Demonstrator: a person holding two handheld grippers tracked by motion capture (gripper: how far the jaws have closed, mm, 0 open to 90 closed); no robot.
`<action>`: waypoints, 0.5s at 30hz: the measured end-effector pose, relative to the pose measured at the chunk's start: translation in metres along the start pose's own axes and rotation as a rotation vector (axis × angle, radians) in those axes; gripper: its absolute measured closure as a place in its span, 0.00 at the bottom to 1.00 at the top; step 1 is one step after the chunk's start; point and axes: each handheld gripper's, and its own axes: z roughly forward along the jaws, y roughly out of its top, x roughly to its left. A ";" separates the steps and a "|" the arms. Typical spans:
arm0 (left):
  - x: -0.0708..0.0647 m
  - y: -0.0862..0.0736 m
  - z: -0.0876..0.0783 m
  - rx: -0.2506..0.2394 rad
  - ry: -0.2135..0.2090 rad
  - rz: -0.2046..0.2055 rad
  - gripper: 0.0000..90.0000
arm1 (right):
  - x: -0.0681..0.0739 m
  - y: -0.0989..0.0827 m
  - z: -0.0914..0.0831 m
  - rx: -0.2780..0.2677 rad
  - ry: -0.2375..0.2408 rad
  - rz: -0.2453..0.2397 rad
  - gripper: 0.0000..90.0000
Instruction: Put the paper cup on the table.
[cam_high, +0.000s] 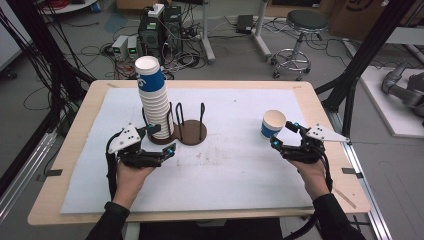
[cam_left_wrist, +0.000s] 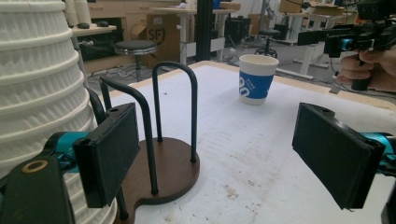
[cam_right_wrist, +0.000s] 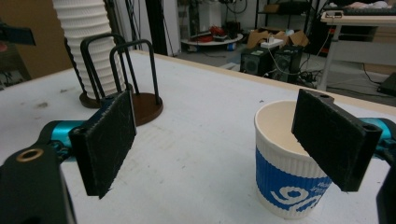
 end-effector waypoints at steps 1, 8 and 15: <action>-0.001 -0.001 0.001 0.005 -0.001 -0.001 0.16 | 0.000 0.000 0.000 0.000 0.007 -0.005 0.16; -0.006 -0.003 0.003 0.022 -0.012 0.035 0.16 | 0.003 0.003 -0.001 -0.005 0.035 -0.007 0.16; -0.002 -0.001 -0.003 -0.004 -0.003 0.023 0.16 | 0.008 0.004 -0.004 -0.017 0.056 -0.030 0.16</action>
